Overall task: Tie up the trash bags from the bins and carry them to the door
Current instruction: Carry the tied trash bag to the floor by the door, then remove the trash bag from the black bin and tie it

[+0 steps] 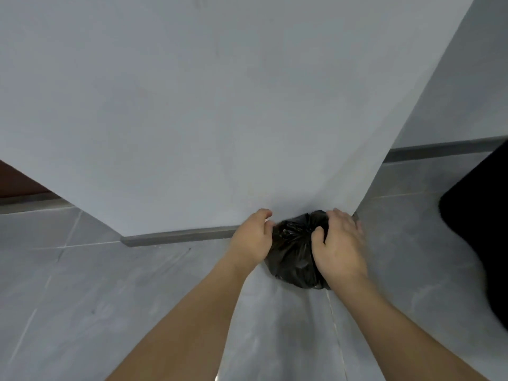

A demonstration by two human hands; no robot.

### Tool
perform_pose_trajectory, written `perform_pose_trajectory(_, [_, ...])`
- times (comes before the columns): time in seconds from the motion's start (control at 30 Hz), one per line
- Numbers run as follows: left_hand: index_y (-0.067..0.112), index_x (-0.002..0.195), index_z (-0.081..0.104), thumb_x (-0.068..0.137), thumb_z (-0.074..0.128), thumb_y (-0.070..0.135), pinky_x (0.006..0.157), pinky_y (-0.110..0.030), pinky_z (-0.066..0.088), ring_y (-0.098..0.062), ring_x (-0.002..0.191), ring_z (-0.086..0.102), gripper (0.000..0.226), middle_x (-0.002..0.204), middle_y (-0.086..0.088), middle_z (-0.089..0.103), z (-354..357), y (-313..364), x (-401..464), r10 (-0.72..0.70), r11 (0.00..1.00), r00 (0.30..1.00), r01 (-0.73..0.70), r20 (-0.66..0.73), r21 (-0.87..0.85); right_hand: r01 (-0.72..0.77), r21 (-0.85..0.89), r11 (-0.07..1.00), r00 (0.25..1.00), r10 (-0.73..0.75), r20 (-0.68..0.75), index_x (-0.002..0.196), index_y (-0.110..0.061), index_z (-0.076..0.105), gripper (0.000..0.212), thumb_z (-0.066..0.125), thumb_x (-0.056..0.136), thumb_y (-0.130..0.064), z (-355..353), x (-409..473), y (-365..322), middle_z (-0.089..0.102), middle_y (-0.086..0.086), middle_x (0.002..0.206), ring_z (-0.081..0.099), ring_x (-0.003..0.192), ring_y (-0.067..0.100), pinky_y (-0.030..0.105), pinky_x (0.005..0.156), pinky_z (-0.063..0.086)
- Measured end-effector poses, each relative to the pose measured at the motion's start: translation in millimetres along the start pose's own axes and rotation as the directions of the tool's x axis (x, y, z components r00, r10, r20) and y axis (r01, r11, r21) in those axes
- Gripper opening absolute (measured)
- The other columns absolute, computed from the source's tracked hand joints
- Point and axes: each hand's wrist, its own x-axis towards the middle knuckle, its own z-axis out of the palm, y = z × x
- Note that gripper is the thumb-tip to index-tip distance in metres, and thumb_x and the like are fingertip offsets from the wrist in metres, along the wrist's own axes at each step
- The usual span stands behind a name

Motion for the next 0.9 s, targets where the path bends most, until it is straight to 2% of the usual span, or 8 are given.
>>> perform_pose_trajectory(0.07, [0.015,0.142,0.044,0.104,0.036,0.029,0.107,-0.032,0.035,-0.021,0.132,0.046,0.041,0.145,-0.002,0.05,-38,7,-16,0.016,0.996,1.0,-0.014,-0.024,0.085,0.093,-0.091,0.991,0.995,-0.089,0.047,0.136,0.0,0.05,0.06,0.029,0.089,-0.031,-21,-6,-29,0.047,0.018,0.146,0.037,0.139,0.031,0.044,0.121,0.013])
perform_pose_trajectory(0.17, [0.013,0.145,0.04,0.105,0.035,0.029,0.109,-0.029,0.031,-0.02,0.135,0.043,0.043,0.148,-0.002,0.045,-108,28,-50,0.043,0.984,0.996,-0.029,-0.076,0.176,0.207,-0.081,0.975,0.97,-0.193,0.148,0.144,-0.002,0.04,0.057,0.025,0.096,-0.029,-72,-22,-86,0.038,0.015,0.153,0.028,0.145,0.026,0.039,0.122,0.008])
perform_pose_trajectory(0.33, [0.011,0.145,0.04,0.105,0.037,0.027,0.11,-0.027,0.03,-0.019,0.137,0.04,0.044,0.149,-0.005,0.044,-248,99,-124,0.043,0.985,0.98,-0.009,-0.193,0.172,0.321,-0.053,0.946,0.928,-0.303,0.219,0.151,-0.005,0.027,0.052,0.032,0.103,-0.026,-203,-51,-201,0.025,0.011,0.16,0.016,0.149,0.022,0.034,0.123,0.002])
perform_pose_trajectory(0.6, [0.01,0.145,0.038,0.104,0.037,0.028,0.111,-0.033,0.033,-0.021,0.137,0.04,0.045,0.15,-0.006,0.043,-522,283,-273,0.07,0.988,0.929,-0.015,-0.363,0.153,0.452,-0.052,0.891,0.879,-0.434,0.196,0.15,0.001,0.026,0.054,0.033,0.103,-0.026,-488,-111,-408,0.025,0.017,0.159,0.017,0.149,0.027,0.038,0.122,0.008])
perform_pose_trajectory(0.73, [0.009,0.146,0.038,0.105,0.037,0.027,0.112,-0.031,0.029,-0.02,0.139,0.037,0.045,0.151,-0.006,0.041,-642,365,-369,0.061,0.989,0.885,0.01,-0.462,0.149,0.484,-0.054,0.873,0.866,-0.469,0.173,0.151,0.0,0.022,0.057,0.03,0.103,-0.029,-629,-158,-489,0.019,0.016,0.161,0.013,0.15,0.027,0.04,0.122,0.008])
perform_pose_trajectory(0.9, [0.01,0.149,0.034,0.105,0.037,0.031,0.119,-0.036,0.025,-0.021,0.144,0.029,0.049,0.155,-0.006,0.036,-745,430,-438,0.237,0.952,0.798,-0.078,-0.554,0.295,0.541,-0.169,0.824,0.84,-0.522,0.144,0.154,-0.001,0.011,0.06,0.024,0.104,-0.032,-736,-196,-560,0.008,0.015,0.163,0.003,0.151,0.027,0.04,0.122,0.002])
